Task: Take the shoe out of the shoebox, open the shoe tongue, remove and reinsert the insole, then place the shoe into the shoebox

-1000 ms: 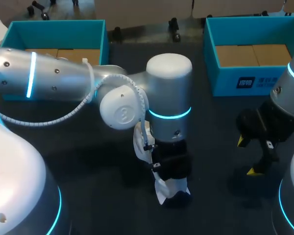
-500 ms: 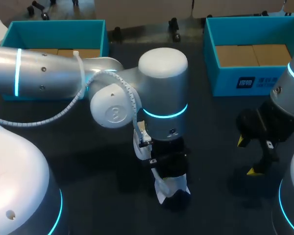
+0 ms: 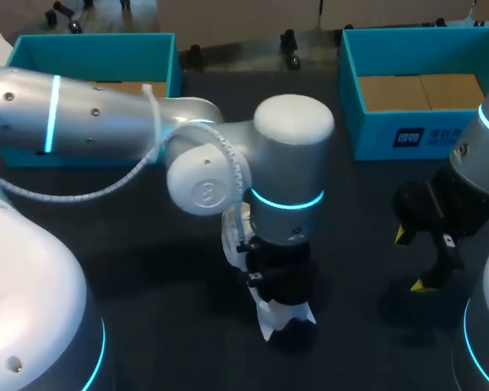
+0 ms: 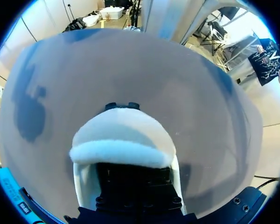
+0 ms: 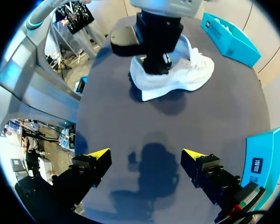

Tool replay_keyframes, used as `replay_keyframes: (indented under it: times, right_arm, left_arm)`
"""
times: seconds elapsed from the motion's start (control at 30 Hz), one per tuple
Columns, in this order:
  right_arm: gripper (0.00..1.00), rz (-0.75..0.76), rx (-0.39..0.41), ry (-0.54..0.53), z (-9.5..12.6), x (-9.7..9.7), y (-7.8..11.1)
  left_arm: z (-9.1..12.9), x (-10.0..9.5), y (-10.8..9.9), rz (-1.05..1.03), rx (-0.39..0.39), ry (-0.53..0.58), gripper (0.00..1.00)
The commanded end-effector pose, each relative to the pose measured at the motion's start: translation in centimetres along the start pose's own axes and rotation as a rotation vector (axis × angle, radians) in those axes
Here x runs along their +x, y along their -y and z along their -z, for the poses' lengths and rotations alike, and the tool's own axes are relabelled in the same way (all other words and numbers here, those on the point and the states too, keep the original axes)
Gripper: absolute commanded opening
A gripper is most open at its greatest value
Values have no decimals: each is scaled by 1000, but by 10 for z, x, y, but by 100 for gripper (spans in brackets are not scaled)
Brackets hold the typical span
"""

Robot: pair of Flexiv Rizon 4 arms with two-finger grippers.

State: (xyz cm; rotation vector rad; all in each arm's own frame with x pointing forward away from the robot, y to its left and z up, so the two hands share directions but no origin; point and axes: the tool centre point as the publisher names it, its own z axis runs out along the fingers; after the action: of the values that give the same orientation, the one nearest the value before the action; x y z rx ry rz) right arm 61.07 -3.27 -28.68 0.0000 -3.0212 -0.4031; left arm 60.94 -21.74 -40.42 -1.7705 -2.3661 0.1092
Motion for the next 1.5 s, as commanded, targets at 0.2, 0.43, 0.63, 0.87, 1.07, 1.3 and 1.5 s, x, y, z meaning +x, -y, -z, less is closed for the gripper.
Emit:
replay_keyframes:
  times: [0.2,0.43,0.63,0.87,1.07,1.3,1.5]
  right_arm:
    - [100,0,1,0,-1,0,0]
    - [100,0,1,0,-1,0,0]
    - [100,0,1,0,-1,0,0]
    - [100,0,1,0,-1,0,0]
    - [100,0,1,0,-1,0,0]
    - [100,0,1,0,-1,0,0]
    - [100,0,1,0,-1,0,0]
  left_arm:
    - [2,-4,-3,15,-14,43,0]
    - [32,1,3,-16,12,120,0]
    - [22,-13,1,-1,14,148,0]
    - [2,-24,-5,13,-8,135,0]
    - [-5,-27,-11,21,-16,111,0]
    - [26,-5,-6,26,-32,122,0]
    - [41,4,-5,57,-60,170,0]
